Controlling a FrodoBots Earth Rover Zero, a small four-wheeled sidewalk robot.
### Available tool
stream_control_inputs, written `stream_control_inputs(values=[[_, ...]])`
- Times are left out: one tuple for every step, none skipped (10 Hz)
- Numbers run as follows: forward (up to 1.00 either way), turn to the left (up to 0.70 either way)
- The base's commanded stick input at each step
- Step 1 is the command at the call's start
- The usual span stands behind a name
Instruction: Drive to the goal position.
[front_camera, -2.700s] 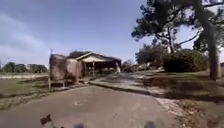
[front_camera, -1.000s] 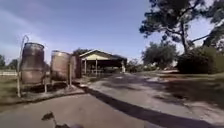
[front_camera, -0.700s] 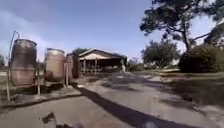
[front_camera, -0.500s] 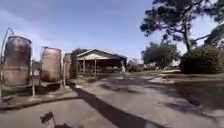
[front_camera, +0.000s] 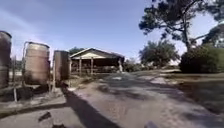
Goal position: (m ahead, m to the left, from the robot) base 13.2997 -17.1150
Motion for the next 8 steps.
stream_control_inputs(values=[[1.0, -0.34], [1.0, -0.32], [1.0, -0.25], [1.0, -0.01], [1.0, -0.01], [1.0, -0.01], [1.0, -0.01], [1.0, -0.01]])
